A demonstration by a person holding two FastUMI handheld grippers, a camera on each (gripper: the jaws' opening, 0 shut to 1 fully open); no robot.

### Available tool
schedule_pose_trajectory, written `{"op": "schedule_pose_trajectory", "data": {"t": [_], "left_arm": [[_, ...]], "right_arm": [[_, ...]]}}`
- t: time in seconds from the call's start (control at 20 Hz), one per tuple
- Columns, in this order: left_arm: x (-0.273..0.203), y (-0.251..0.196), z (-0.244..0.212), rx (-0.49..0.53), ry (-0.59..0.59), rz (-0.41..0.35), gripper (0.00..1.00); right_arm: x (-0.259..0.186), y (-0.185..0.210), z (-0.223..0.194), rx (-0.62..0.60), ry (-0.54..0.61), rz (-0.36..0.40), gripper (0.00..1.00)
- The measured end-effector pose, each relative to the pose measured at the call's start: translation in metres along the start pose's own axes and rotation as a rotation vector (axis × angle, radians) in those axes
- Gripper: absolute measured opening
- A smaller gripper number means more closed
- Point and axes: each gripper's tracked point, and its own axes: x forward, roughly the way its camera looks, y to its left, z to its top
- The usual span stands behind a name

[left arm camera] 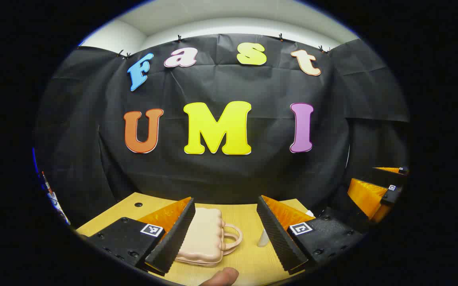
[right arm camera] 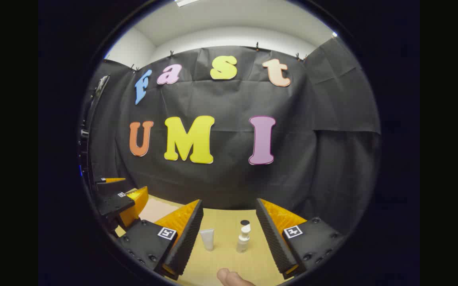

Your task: First open the suitcase, pack the skin care products into it, and then close the suitcase.

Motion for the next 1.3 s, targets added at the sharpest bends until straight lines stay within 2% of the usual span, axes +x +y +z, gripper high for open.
{"op": "schedule_pose_trajectory", "data": {"t": [0.3,0.8,1.15,1.3], "left_arm": [[0.008,-0.019,-0.009,0.001,0.02,-0.02,0.99],[0.025,-0.025,-0.02,0.002,0.038,0.004,0.99],[0.036,-0.027,-0.023,0.022,0.046,0.015,0.99],[0.043,-0.029,-0.032,0.055,0.064,0.004,1.0]], "right_arm": [[0.015,-0.005,-0.012,-0.017,0.03,0.042,0.79],[0.038,-0.013,-0.017,-0.039,0.038,0.066,0.79],[0.052,-0.02,-0.017,-0.04,0.039,0.051,0.79],[0.056,-0.035,-0.022,-0.057,0.05,0.021,0.77]]}}
